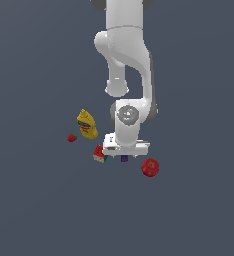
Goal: Pick up a designated object from a clutter of objects.
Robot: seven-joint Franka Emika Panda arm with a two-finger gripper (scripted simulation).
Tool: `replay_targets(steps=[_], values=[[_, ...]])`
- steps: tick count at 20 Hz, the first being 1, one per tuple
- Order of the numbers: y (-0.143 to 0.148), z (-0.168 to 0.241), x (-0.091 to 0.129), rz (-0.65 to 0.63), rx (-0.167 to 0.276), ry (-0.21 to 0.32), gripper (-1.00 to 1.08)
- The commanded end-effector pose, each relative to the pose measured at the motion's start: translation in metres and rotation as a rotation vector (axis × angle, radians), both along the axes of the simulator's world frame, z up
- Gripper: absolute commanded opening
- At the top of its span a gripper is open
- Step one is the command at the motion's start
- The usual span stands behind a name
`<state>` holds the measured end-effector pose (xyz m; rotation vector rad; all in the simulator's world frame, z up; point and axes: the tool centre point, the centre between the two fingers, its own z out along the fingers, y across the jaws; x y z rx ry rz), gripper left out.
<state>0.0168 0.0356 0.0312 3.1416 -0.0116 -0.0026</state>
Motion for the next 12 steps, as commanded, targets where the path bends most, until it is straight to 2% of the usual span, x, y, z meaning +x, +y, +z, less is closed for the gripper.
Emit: replay_targets(steps=[1,4,5,12], values=[[0.0001,-0.0071,0.0006,0.0,0.0,-0.001,1.0],[-0.0001,-0.0093,0.001,0.0,0.0,-0.002,1.0],[-0.0001,-0.0093,0.001,0.0,0.0,-0.002,-1.0],[-0.0001,-0.0093,0.001,0.0,0.0,-0.002,-1.0]])
